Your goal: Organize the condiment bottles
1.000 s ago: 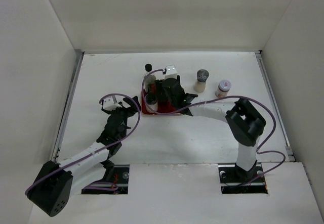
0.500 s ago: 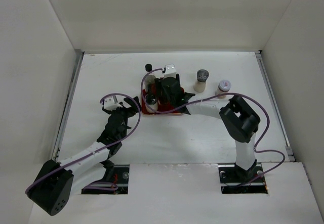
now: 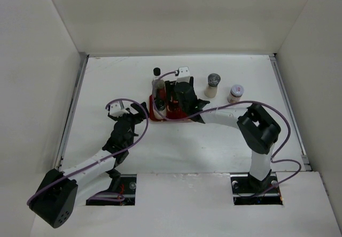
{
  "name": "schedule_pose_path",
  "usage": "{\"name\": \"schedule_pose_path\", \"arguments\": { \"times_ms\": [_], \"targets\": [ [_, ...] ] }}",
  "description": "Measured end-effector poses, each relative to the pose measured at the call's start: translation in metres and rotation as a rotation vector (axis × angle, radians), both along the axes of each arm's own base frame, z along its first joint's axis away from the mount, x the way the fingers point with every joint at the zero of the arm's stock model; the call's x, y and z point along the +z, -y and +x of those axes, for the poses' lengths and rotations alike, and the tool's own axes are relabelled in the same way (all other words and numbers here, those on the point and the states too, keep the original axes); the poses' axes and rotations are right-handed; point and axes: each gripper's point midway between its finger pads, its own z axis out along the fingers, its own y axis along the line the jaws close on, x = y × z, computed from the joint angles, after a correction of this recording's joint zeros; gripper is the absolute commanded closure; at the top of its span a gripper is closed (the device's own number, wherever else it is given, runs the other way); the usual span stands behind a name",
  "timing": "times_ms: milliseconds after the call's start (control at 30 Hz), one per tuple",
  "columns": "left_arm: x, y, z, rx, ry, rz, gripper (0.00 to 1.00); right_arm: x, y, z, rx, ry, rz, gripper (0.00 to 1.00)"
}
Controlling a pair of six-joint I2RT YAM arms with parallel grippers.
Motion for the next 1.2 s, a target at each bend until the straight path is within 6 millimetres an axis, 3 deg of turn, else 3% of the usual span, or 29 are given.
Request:
{"name": "schedule_pose_path", "arguments": {
  "times_ms": [233, 333, 467, 567, 733, 967, 1100, 1200],
  "targets": [
    [0.0, 0.0, 0.0, 0.0, 0.0, -0.001, 0.12, 0.012, 0.045, -0.023, -0.037, 0.009, 0.017, 0.17],
    [0.0, 0.0, 0.0, 0.001, 0.0, -0.002, 0.12, 0.022, 0.078, -0.014, -0.102, 0.021, 0.034, 0.15],
    [0.0, 0.0, 0.0, 0.0, 0.0, -0.004, 0.12, 0.036, 0.105, -0.001, -0.166, 0.049, 0.072, 0.17],
    [0.0, 0.0, 0.0, 0.001, 0.0, -0.006, 0.12, 0.035, 0.099, -0.001, -0.148, 0.044, 0.094, 0.17],
    [0.001, 0.0, 0.0, 0.001, 0.004, -0.009, 0.12, 0.013, 0.082, -0.007, -0.12, 0.0, 0.091, 0.17],
    [0.0, 0.0, 0.001, 0.0, 0.002, -0.008, 0.12, -0.007, 0.095, -0.017, -0.167, -0.083, 0.113, 0.0],
    [-0.003, 0.002, 0.001, -0.004, -0.008, -0.002, 0.12, -0.013, 0.096, -0.012, -0.175, -0.144, 0.207, 0.0],
    [-0.004, 0.003, 0.001, -0.007, -0.008, -0.002, 0.12, -0.017, 0.085, -0.001, -0.192, -0.181, 0.276, 0.0]
  ]
}}
